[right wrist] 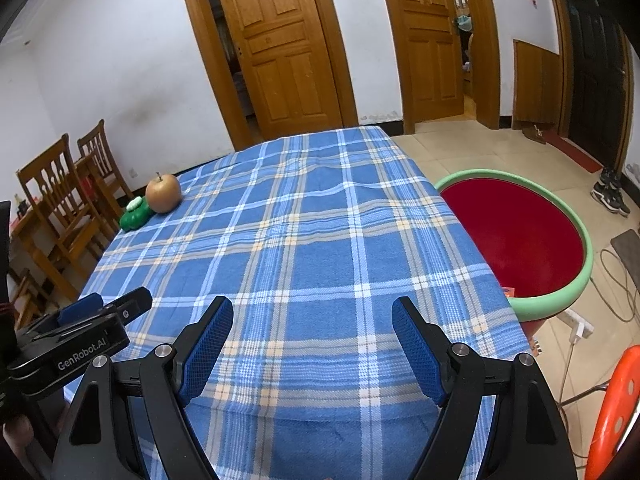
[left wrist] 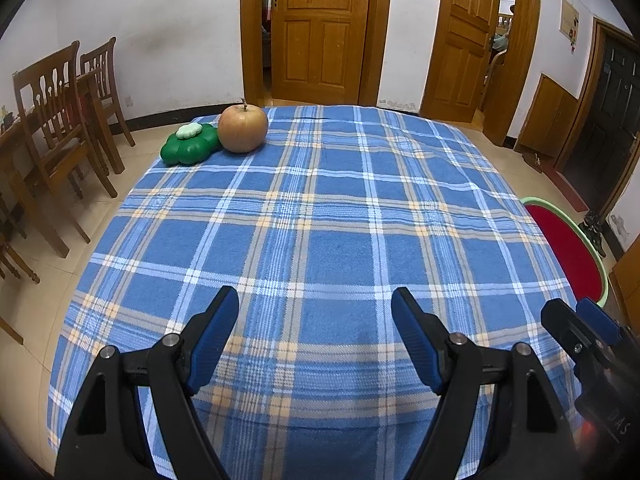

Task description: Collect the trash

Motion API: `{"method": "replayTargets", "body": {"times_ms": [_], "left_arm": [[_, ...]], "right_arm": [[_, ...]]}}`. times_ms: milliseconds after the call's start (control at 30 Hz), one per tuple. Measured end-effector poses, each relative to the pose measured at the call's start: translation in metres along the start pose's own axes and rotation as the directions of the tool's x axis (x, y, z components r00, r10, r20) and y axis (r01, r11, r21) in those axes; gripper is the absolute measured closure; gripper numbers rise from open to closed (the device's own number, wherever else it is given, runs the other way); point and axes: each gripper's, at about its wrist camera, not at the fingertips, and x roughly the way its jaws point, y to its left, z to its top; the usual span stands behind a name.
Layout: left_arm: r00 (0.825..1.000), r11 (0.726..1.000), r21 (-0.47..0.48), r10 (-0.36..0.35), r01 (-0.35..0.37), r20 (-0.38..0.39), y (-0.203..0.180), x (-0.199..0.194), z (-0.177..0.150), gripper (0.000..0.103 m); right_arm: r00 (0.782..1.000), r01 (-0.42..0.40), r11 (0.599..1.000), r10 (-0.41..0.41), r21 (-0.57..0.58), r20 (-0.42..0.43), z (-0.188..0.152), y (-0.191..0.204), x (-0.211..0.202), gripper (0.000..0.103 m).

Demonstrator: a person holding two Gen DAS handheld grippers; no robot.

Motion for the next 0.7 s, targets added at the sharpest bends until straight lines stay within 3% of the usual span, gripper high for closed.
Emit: {"method": "replayTargets", "body": {"times_ms": [700], "left_arm": [[1.0,1.0,0.003,0.011,-0.011,-0.008,0.0006,0.0004,0.0033,0.025]], "right_arm": [[1.0,0.0,1.0,0.0,-0.005,-0.025,0.0048,0.0025,0.0041,0.021]]}}
